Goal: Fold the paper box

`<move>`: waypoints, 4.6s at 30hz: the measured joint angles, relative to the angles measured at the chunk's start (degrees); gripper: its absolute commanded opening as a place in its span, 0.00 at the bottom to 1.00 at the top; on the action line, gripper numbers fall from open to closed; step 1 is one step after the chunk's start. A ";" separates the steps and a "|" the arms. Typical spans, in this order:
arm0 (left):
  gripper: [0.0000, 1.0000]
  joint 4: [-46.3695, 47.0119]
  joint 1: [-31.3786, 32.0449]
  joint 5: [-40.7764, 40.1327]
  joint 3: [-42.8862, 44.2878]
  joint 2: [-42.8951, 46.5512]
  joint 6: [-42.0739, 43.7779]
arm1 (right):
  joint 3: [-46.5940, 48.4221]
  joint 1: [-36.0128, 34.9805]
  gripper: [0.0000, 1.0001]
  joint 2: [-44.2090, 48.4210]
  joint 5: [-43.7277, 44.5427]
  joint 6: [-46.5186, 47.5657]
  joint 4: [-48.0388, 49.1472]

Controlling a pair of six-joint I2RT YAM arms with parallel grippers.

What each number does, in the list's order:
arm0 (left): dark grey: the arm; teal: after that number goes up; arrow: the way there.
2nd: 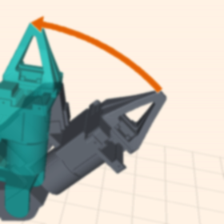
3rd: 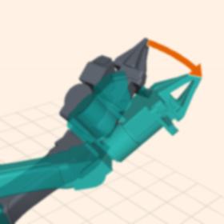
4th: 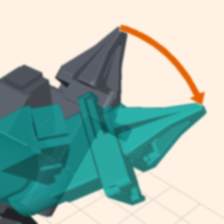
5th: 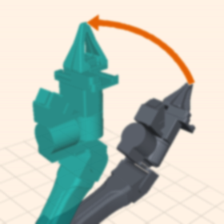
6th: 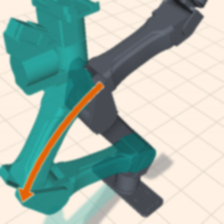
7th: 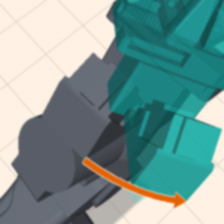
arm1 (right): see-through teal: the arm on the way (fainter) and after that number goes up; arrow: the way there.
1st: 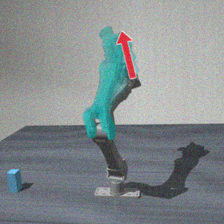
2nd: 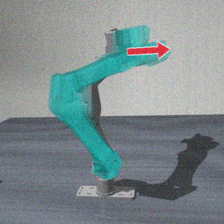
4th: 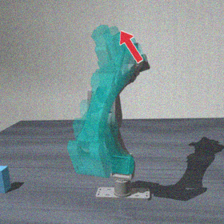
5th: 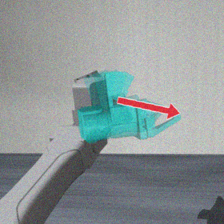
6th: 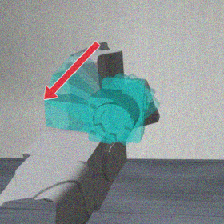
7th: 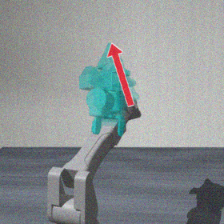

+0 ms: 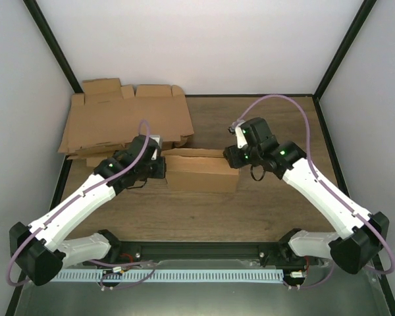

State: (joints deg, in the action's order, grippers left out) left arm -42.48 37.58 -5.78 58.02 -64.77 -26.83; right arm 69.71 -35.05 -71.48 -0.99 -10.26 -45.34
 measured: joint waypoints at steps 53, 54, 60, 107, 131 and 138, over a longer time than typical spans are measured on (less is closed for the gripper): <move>0.04 3.37 1.81 -0.35 -3.89 3.13 -1.42 | 6.78 -0.22 0.01 -3.87 1.53 -18.86 -22.16; 0.04 3.43 2.01 -0.63 -3.98 3.19 -1.60 | 7.50 -0.22 0.01 -4.57 1.77 -19.23 -22.73; 0.04 3.61 2.95 -2.05 -4.07 3.19 -1.99 | 9.38 -0.22 0.02 -5.86 1.44 -21.05 -24.87; 0.04 0.79 11.13 -15.74 -1.27 -1.09 -3.52 | 10.67 3.08 0.01 -5.66 -7.13 -21.03 -29.03; 0.04 1.27 11.21 -16.00 -0.66 -2.14 -3.63 | 7.93 2.71 0.01 -4.31 -1.25 -18.56 -25.68; 0.04 1.31 11.21 -15.82 -0.63 -2.19 -3.63 | 7.17 2.67 0.01 -3.65 -0.96 -20.79 -24.92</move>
State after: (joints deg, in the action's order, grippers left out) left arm -41.17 48.80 -21.61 57.39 -66.96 -30.46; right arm 76.88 -32.38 -75.13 -1.96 -31.05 -70.26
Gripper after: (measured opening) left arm 0.045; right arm 0.010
